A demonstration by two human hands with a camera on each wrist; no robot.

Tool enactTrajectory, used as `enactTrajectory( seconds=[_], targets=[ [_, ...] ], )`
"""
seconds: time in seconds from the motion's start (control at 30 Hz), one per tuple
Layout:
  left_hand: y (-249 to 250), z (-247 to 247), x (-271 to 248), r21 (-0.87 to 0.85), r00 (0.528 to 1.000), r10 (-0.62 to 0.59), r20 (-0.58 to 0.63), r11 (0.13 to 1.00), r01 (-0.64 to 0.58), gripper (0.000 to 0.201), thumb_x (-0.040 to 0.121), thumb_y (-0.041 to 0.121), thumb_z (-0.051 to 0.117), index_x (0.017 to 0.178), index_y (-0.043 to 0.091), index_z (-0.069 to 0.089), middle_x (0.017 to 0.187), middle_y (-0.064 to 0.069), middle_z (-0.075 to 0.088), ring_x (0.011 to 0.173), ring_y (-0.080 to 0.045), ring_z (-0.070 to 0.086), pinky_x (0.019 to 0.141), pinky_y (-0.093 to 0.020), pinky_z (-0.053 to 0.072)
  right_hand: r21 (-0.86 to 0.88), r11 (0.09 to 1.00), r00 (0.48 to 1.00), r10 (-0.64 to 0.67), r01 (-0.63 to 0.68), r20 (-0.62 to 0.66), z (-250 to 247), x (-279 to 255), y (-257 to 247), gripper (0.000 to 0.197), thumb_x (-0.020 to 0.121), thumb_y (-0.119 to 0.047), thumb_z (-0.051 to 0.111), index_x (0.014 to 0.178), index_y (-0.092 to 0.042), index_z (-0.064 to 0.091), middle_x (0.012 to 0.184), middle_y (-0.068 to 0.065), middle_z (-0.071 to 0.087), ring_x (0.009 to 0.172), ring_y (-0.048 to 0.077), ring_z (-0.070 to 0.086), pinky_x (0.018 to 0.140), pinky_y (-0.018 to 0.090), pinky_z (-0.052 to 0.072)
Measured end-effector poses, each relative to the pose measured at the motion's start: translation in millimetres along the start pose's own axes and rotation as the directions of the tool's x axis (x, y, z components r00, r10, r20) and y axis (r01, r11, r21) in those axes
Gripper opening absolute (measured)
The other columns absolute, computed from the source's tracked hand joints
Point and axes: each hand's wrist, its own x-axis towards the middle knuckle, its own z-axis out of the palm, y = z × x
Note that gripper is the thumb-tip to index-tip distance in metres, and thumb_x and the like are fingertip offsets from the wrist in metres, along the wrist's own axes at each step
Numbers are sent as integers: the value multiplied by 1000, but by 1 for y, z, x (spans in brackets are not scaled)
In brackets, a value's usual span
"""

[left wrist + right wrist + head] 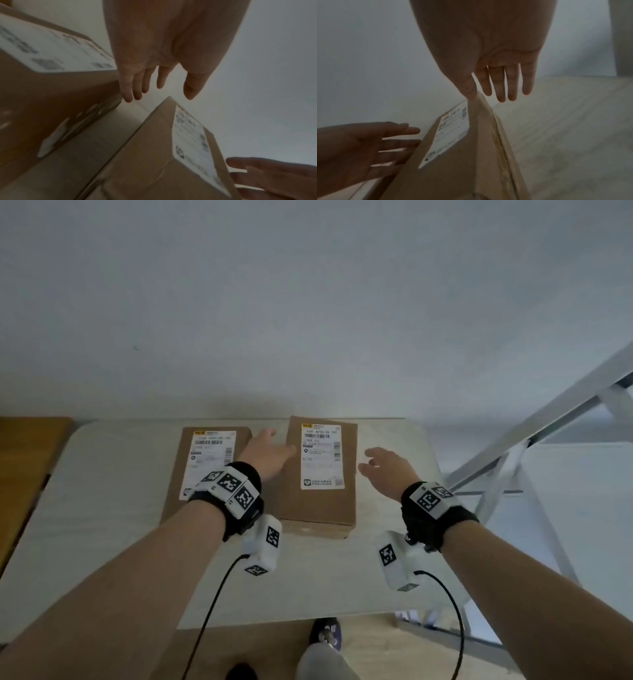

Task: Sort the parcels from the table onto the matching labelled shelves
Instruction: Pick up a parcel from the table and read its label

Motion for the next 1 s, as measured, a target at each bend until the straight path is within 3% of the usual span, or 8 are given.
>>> enactTrajectory(
  seconds=[0.17,0.23,0.3,0.47,0.63,0.77,0.87,1.0],
  targets=[
    [-5,14,15,-64,993,-107,51,992,110,68,96,41,47,152,13,22,156,-9,33,139,-28,37,113,-42,33,132,991,994,15,-30,108,9,12,10,50,100,-38,38,138,-9,51,136,9,58,126,26,52,104,34,38],
    [-5,18,18,-107,986,-145,85,982,153,65,95,42,48,150,12,29,150,-10,42,133,-28,45,107,-40,40,226,973,993,11,-38,117,12,17,11,48,100,-38,39,129,-7,60,121,9,64,114,26,57,102,39,43],
    [-4,21,17,-123,977,-170,128,975,185,58,96,41,47,144,11,38,141,-9,52,126,-28,52,96,-34,44,288,957,992,7,-43,125,15,21,14,45,99,-38,41,126,-8,63,122,9,66,114,27,59,102,42,45],
    [-5,28,16,-178,957,-242,158,947,269,57,95,43,47,144,14,39,141,-9,53,127,-29,50,99,-39,40,473,875,989,39,-104,145,22,26,22,45,95,-39,51,130,-12,58,130,6,62,121,24,56,106,44,43],
    [-8,31,13,-219,952,-247,183,933,284,58,92,43,53,141,13,45,135,-8,59,122,-28,56,100,-36,44,588,789,971,46,-179,234,28,22,25,50,92,-37,57,132,-9,48,126,3,54,112,17,50,102,37,45],
    [-12,24,6,-245,952,-230,204,929,277,63,90,50,53,141,14,47,136,-6,59,123,-27,56,100,-38,44,678,717,976,19,-165,217,25,13,22,47,91,-32,60,129,-8,47,121,2,55,114,17,51,103,36,43],
    [-11,16,-3,-303,960,-215,181,916,262,64,88,52,54,141,16,45,135,-4,59,122,-26,54,96,-40,44,770,626,986,-8,-124,165,14,4,12,32,89,-26,63,116,-13,50,124,6,60,118,20,55,109,43,40],
    [-6,3,-18,-443,976,-169,134,871,212,56,90,43,57,137,17,47,130,-3,62,112,-23,58,87,-39,45,824,563,988,-79,-65,132,0,-7,-2,17,86,-19,64,91,-22,48,116,4,67,115,23,59,104,45,40]
  ],
)
